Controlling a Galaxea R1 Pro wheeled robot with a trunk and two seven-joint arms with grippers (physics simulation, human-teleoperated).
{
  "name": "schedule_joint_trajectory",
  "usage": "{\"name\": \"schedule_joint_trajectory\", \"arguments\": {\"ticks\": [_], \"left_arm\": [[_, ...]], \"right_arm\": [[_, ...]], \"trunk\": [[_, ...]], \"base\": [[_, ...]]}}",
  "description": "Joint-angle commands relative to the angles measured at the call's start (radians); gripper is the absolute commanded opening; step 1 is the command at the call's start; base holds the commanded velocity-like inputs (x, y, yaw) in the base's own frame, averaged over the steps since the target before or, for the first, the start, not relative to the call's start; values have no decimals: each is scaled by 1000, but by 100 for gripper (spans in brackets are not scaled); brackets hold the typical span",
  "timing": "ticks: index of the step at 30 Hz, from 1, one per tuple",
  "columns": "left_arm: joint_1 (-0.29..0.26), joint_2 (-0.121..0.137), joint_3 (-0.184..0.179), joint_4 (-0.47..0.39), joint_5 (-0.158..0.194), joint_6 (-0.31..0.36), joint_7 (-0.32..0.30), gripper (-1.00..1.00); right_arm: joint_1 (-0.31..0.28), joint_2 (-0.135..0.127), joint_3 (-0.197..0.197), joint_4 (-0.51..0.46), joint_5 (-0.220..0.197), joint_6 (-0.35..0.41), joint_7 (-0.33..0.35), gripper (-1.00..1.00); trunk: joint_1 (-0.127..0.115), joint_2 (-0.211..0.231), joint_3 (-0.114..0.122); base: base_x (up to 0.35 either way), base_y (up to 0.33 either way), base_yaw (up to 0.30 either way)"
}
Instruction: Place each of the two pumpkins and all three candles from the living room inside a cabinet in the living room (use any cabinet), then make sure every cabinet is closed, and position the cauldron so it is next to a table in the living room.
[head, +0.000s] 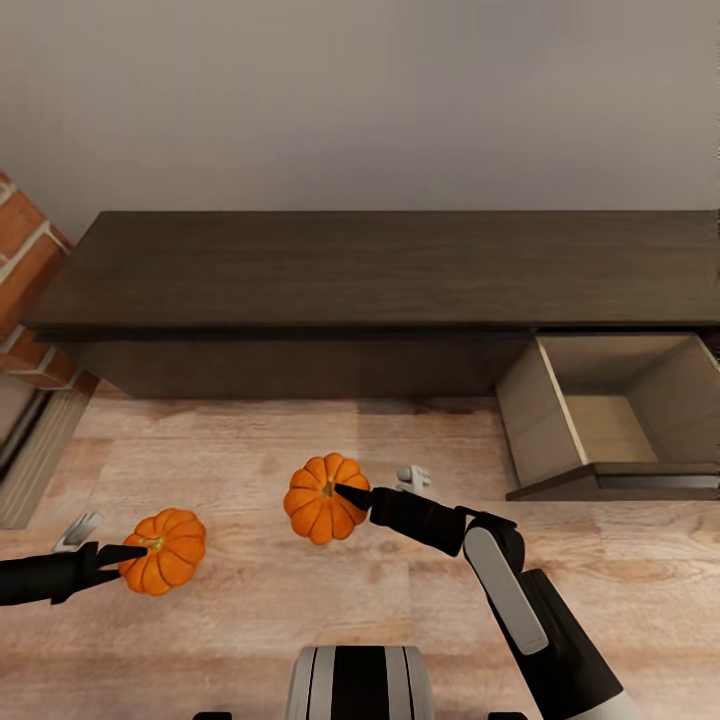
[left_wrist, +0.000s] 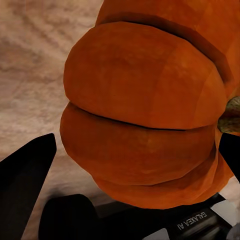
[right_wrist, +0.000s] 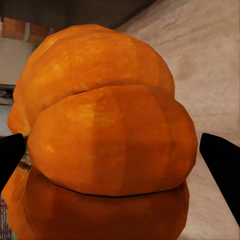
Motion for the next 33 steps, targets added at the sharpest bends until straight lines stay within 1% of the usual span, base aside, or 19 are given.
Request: {"name": "schedule_joint_trajectory", "arguments": {"ticks": [1,6,8,9,11,13,16,17,21,24,29,33], "left_arm": [[-1,1,-3,1,3,4,-2,-100],[-1,6,-2,1,2,16,-2,-100],[-1,7,-4,-1,0,19,-2,-100],[-1,7,-4,-2,-2,20,-2,-100],[-1,7,-5,-3,-20,23,-3,-100],[-1,7,-5,-4,-56,24,-4,-100],[-1,9,-5,-3,-78,24,-5,-100],[-1,21,-5,-3,-87,24,-5,-100],[-1,35,-5,-3,-88,25,-5,-100],[-1,41,-5,-2,-88,25,-5,-100],[-1,43,-5,-2,-88,25,-5,-100],[-1,43,-5,-3,-88,25,-5,-100]], "right_arm": [[0,1,0,0,3,5,0,-100],[0,1,2,3,-9,12,-51,-100],[0,6,2,3,-17,41,-71,-100],[0,13,3,2,-20,55,-76,-100],[0,28,3,1,-23,76,-91,-100],[0,37,3,2,-25,85,-119,-100],[0,41,3,3,-27,88,-136,-100],[0,43,3,9,-28,89,-142,-100],[0,43,3,45,-28,85,-143,-100],[0,44,3,54,-28,83,-143,-100],[0,44,3,58,-28,85,-144,-100],[0,44,3,59,-28,86,-144,-100]], "trunk": [[-1,0,3],[-3,1,23],[-4,2,30],[-4,2,34],[-5,2,42],[-6,3,50],[-7,4,61],[-8,4,65],[-10,5,81],[-11,5,92],[-13,7,112],[-15,7,127]], "base": [[0,0,0],[0,0,0],[0,0,0],[0,0,0],[0,0,0],[0,0,0],[0,0,0],[0,0,0],[0,0,0],[0,0,0],[-3,0,0],[-181,0,0]]}}
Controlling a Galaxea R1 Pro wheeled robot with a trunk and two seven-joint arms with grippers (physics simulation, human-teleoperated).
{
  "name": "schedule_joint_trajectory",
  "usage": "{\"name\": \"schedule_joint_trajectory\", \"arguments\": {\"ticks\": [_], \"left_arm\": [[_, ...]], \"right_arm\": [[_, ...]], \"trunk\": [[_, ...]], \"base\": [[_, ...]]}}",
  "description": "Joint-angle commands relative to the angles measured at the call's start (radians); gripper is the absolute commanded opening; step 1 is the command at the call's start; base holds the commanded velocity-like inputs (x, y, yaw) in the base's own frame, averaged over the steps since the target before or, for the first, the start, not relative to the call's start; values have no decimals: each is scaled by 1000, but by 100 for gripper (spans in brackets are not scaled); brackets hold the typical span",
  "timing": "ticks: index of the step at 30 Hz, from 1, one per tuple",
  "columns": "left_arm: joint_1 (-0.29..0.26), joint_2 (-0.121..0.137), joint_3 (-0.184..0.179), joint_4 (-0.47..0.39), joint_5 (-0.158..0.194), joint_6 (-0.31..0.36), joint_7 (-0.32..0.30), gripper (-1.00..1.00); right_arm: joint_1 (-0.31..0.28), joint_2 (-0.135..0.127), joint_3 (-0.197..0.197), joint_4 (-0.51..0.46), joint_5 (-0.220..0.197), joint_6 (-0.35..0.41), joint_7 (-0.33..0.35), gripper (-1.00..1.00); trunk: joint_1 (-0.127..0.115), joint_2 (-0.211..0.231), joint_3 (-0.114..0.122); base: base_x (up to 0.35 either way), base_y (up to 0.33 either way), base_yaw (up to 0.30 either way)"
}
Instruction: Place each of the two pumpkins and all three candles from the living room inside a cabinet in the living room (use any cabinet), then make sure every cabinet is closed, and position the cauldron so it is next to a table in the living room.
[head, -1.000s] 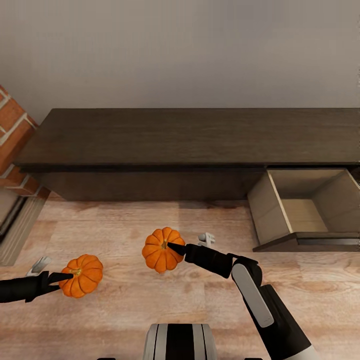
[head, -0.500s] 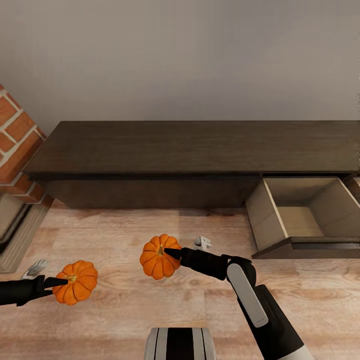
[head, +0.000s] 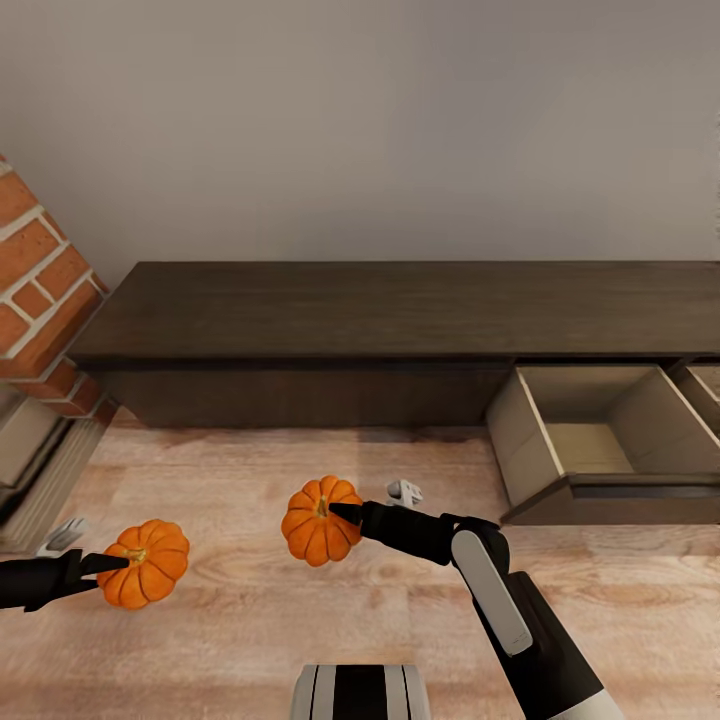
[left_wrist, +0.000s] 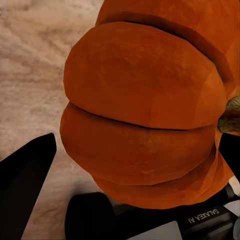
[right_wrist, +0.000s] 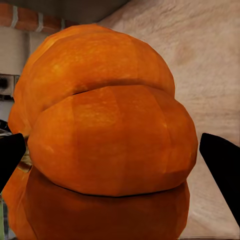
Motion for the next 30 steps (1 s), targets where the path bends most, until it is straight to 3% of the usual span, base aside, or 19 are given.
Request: {"name": "schedule_joint_trajectory", "arguments": {"ticks": [1,30], "left_arm": [[-1,1,-3,1,2,3,-2,-100],[-1,2,-3,1,1,3,-2,-100]], "right_arm": [[0,0,-1,0,7,4,6,-100],[0,0,-1,0,7,1,6,-100]], "trunk": [[-1,0,3],[-14,7,115]], "base": [[-256,0,0],[-16,0,0]]}}
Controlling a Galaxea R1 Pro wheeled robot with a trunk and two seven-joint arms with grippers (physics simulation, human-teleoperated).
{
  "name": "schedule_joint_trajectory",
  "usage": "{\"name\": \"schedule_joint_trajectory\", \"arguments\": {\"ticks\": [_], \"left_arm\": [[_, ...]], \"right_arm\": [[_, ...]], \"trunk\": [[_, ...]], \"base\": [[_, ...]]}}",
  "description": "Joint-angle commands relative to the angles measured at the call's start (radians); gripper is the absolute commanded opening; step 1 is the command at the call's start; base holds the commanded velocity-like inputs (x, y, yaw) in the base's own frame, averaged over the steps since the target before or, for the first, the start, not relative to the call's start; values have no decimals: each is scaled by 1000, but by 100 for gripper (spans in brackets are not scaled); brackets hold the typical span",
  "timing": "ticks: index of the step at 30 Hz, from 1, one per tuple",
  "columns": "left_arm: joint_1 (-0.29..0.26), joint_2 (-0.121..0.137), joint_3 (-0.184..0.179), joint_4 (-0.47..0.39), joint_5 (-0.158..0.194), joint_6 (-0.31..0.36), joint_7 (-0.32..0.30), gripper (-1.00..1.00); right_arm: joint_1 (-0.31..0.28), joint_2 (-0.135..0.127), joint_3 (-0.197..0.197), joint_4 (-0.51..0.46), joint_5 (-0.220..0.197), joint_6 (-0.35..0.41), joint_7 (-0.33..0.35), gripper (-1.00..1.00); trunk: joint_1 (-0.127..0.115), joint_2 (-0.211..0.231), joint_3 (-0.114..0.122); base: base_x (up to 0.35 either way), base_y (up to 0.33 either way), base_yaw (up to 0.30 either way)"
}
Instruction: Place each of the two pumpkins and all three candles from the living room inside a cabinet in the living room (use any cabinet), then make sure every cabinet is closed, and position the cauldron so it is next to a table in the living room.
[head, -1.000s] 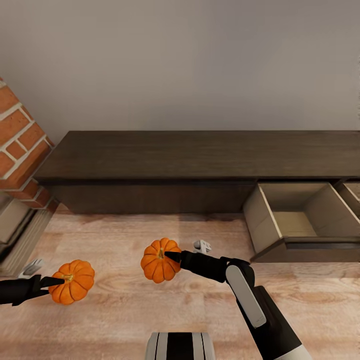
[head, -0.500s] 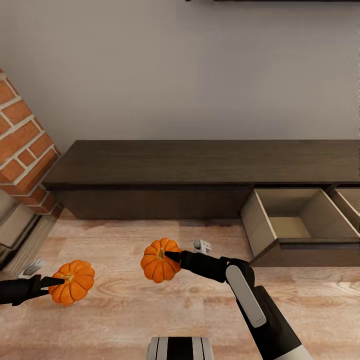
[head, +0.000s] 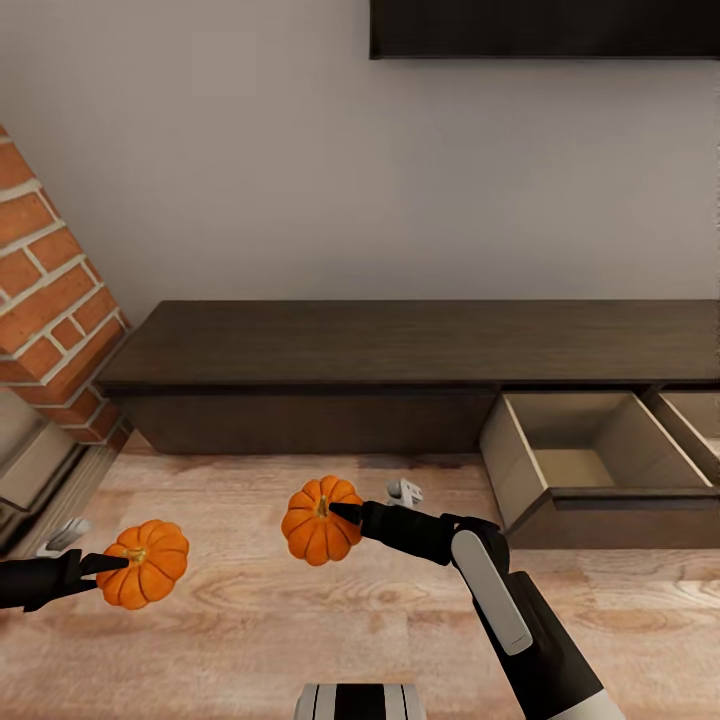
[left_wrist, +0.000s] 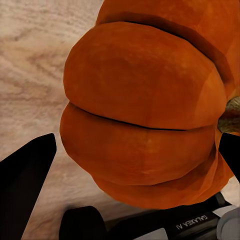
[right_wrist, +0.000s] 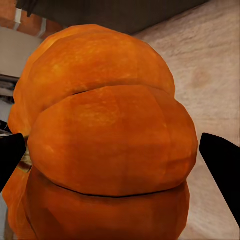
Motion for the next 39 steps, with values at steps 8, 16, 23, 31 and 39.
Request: {"name": "schedule_joint_trajectory", "arguments": {"ticks": [8,16,23,31,39], "left_arm": [[-1,1,-3,0,1,3,-2,-100],[-1,1,-3,0,1,3,-2,-100],[-1,1,-3,0,1,3,-2,-100],[-1,-1,-4,0,-5,3,-2,-100],[-1,-4,-6,4,-4,3,-1,-100]], "right_arm": [[0,0,-1,1,8,3,6,-100],[0,0,-1,1,8,3,7,-100],[0,0,-1,7,8,3,8,-100],[0,0,-1,6,8,6,6,-100],[0,18,-2,59,9,9,-11,-100]], "trunk": [[-4,2,30],[-7,3,61],[-10,5,88],[-14,7,119],[-18,9,150]], "base": [[0,0,0],[0,0,0],[0,0,0],[0,0,0],[0,0,0]]}}
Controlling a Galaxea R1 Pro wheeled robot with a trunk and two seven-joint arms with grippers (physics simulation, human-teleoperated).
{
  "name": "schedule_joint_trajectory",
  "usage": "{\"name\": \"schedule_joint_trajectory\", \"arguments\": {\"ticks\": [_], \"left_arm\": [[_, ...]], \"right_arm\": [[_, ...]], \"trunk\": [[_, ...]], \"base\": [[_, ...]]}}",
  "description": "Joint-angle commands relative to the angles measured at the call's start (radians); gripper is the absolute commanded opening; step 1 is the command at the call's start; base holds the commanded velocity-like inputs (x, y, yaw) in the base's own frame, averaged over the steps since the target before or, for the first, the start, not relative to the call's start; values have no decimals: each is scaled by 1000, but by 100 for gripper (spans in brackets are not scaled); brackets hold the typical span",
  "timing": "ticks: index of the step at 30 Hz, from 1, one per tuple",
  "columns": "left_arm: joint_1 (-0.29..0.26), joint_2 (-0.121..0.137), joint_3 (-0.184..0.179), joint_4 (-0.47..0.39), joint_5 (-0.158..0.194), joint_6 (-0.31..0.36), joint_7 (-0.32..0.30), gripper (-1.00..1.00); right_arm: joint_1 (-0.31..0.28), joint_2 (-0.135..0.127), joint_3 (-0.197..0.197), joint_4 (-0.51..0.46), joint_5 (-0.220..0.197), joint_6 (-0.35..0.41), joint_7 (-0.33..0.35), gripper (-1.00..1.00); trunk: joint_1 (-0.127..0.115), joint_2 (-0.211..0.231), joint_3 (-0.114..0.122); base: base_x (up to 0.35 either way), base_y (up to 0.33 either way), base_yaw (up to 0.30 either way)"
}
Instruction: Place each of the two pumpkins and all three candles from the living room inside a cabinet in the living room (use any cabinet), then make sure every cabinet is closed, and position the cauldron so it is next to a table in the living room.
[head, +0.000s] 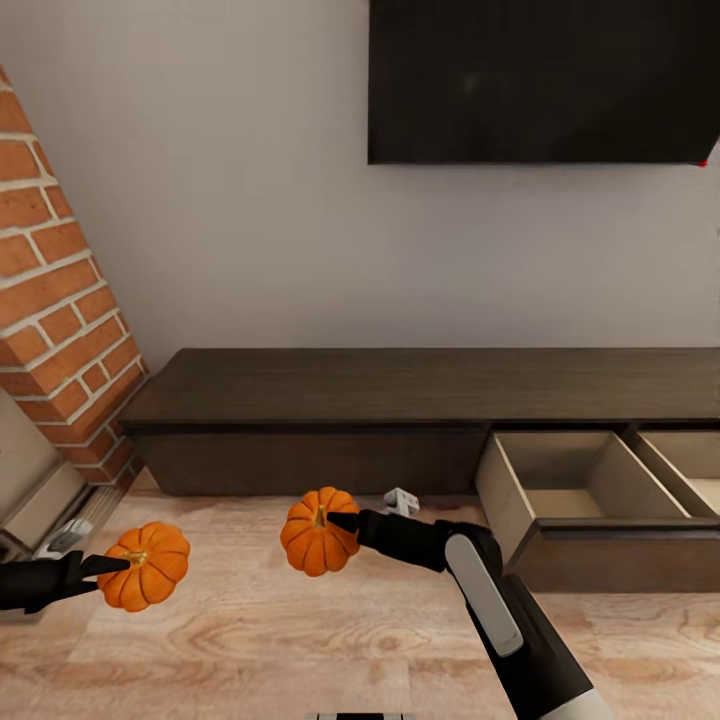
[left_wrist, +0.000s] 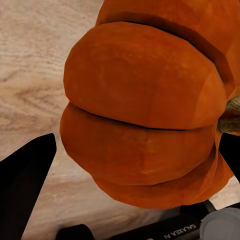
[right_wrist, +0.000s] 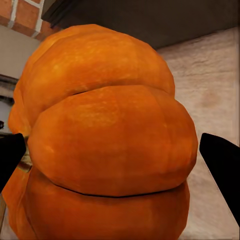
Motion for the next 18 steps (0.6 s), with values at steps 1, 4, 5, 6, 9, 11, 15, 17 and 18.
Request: {"name": "schedule_joint_trajectory", "arguments": {"ticks": [1,4,5,6,9,11,15,17,18], "left_arm": [[-1,1,-3,1,3,4,-2,-100],[-1,-4,-3,4,-2,3,1,-100],[-1,-6,-3,4,-11,3,2,-100],[-1,-8,-3,4,-21,2,5,-100],[-1,-10,-2,7,-46,2,27,-100],[-1,-12,0,7,-51,2,52,-100],[-1,-49,-2,0,-55,2,124,-100],[-1,-70,-2,-2,-58,2,166,-100],[-1,-92,-3,-4,-60,2,215,-100]], "right_arm": [[-1,1,-2,3,2,6,-1,-100],[-1,1,-2,7,4,6,-18,-100],[-1,0,-2,6,5,6,-20,-100],[0,0,-2,5,5,5,-21,-100],[1,0,-5,4,4,0,-22,-100],[2,-3,-6,9,2,0,-20,-100],[7,-7,-4,49,4,0,-18,-100],[14,-6,-3,119,7,-7,-13,-100],[22,-2,-2,185,10,-16,-15,-100]], "trunk": [[-1,0,3],[-2,1,15],[-2,1,19],[-3,1,22],[-4,2,34],[-9,9,41],[-24,37,54],[-32,51,60],[-35,58,63]], "base": [[0,0,0],[0,0,0],[0,0,0],[0,0,0],[0,0,0],[0,0,0],[0,0,0],[0,0,0],[0,0,0]]}}
